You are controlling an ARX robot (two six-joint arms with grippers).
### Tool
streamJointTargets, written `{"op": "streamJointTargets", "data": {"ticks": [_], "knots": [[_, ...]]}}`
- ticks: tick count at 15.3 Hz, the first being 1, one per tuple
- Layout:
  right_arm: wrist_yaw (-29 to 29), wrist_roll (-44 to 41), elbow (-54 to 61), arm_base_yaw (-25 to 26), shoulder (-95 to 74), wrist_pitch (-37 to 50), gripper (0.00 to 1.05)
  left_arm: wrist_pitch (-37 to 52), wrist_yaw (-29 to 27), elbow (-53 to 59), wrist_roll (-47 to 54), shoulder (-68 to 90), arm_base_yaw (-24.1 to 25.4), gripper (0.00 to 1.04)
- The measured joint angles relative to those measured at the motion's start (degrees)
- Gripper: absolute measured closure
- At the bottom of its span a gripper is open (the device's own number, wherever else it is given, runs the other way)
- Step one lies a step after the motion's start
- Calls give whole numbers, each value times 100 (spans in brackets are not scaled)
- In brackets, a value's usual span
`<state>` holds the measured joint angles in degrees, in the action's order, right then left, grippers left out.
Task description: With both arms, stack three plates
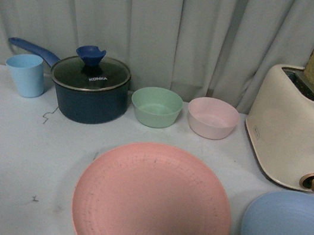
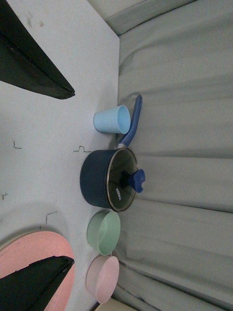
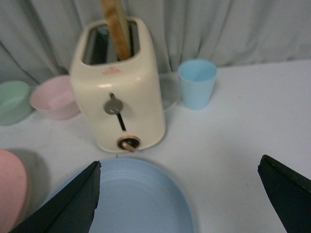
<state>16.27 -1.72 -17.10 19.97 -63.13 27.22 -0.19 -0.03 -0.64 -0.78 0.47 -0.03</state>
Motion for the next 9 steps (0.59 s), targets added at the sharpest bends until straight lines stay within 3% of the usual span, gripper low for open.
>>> {"op": "streamJointTargets", "data": {"ticks": [5, 9], "knots": [[-1034, 20, -944, -610, -3202, 221, 6, 0, 0, 0, 0, 0, 0, 7], [-1215, 24, -1305, -730, -4207, 184, 6, -2, 2, 0, 0, 0, 0, 7]]}}
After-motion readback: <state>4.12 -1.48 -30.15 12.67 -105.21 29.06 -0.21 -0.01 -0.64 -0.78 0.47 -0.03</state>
